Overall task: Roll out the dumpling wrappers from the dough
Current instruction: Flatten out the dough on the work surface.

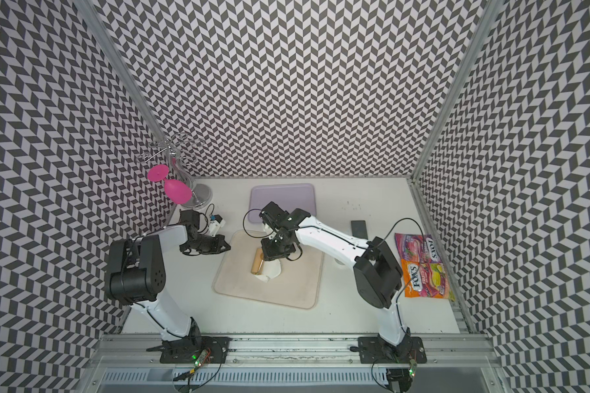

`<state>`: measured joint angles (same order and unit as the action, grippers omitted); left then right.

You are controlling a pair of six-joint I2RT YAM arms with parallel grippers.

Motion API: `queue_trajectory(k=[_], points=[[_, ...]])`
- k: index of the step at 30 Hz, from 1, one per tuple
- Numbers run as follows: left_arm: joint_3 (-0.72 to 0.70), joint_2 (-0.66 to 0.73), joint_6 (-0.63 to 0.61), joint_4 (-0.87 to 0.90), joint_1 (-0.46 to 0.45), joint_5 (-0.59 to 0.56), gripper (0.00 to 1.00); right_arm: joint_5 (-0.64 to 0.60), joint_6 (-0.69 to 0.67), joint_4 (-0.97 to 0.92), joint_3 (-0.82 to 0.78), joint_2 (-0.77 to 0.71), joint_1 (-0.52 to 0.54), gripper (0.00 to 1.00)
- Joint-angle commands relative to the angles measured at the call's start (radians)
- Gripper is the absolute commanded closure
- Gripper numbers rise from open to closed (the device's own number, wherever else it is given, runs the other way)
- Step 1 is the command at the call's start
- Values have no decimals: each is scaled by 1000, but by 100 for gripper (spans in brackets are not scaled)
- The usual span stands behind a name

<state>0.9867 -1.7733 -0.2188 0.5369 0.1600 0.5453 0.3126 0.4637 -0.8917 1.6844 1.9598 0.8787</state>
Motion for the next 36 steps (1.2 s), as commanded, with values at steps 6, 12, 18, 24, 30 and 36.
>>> queue_trajectory(k=[6, 12, 18, 24, 30, 36], points=[[-11, 15, -20, 26, 14, 17, 100, -13, 23, 136, -337, -106, 3, 100], [-9, 14, -19, 26, 15, 17, 100, -27, 38, 149, -567, -223, -36, 100], [-7, 13, -20, 26, 16, 19, 100, -27, 30, 125, -694, -319, -103, 100], [-9, 15, -20, 26, 22, 21, 100, -34, 68, 105, -824, -369, -162, 100], [-7, 18, -21, 27, 25, 24, 100, -49, 99, 66, -866, -446, -193, 100], [-7, 17, -22, 26, 26, 25, 100, -82, 92, -13, -849, -527, -247, 100]])
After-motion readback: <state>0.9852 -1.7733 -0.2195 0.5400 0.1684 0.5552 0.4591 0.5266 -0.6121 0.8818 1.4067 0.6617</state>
